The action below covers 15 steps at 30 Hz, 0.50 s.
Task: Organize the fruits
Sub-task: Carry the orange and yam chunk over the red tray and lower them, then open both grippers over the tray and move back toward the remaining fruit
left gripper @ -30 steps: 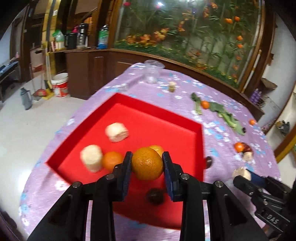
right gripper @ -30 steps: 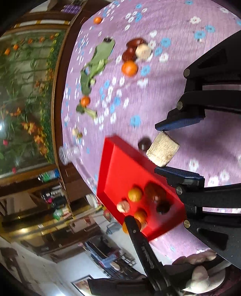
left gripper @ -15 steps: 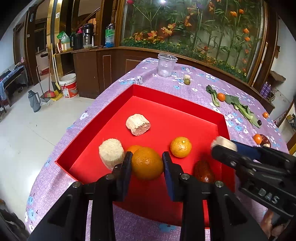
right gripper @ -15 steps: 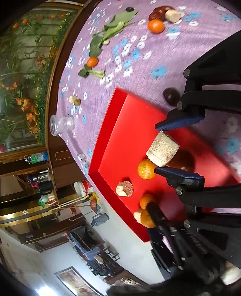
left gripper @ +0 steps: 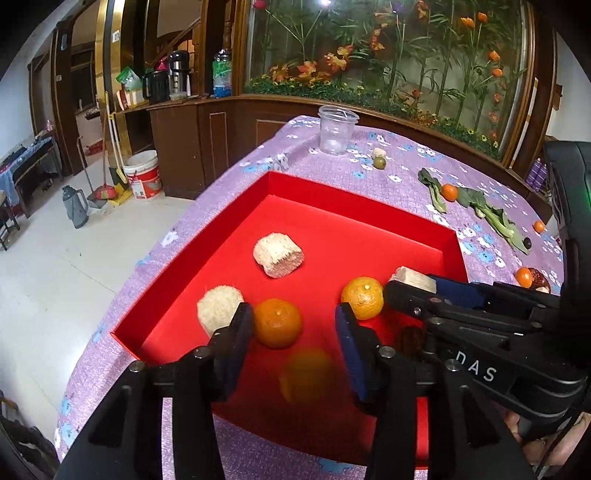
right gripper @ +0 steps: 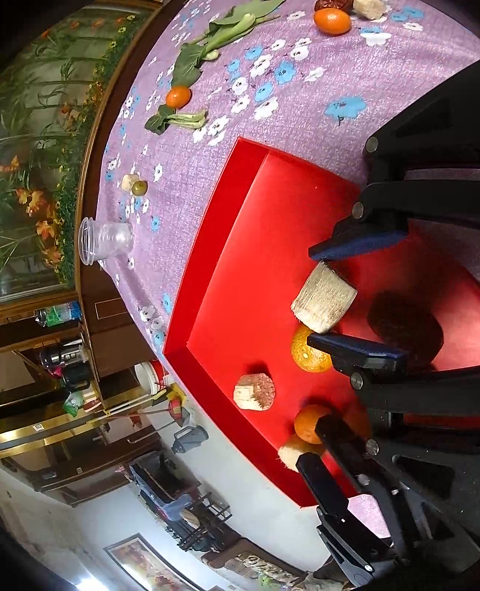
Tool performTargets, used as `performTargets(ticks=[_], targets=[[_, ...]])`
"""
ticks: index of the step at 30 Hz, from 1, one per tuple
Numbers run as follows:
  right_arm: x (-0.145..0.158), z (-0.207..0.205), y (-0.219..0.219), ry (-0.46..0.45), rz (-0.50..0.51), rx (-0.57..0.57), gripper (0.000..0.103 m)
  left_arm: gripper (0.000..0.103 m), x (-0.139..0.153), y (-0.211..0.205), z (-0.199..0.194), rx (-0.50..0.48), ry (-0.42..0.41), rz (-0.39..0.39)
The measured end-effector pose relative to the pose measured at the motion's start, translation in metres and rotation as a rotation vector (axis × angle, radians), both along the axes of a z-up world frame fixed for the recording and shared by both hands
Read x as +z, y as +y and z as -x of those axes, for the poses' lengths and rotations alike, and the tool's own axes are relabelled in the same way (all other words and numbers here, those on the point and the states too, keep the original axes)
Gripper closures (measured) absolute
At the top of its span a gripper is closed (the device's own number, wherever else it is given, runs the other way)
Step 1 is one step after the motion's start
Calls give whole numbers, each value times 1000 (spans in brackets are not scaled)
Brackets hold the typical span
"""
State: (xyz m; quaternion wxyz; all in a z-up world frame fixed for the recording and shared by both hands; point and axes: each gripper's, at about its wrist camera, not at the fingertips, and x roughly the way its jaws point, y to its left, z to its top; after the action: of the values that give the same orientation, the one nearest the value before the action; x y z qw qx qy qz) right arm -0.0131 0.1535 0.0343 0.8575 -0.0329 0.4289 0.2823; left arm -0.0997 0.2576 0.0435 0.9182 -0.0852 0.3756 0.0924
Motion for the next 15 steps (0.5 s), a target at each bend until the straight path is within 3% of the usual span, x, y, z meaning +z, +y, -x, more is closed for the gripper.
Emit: performTargets(ticks=[10, 15], targets=[[9, 3, -8, -9, -33, -19, 51, 40, 13, 2, 8, 39, -19, -21], [21, 14, -18, -31, -55, -27, 51, 36, 27, -6, 18, 39, -45, -54]])
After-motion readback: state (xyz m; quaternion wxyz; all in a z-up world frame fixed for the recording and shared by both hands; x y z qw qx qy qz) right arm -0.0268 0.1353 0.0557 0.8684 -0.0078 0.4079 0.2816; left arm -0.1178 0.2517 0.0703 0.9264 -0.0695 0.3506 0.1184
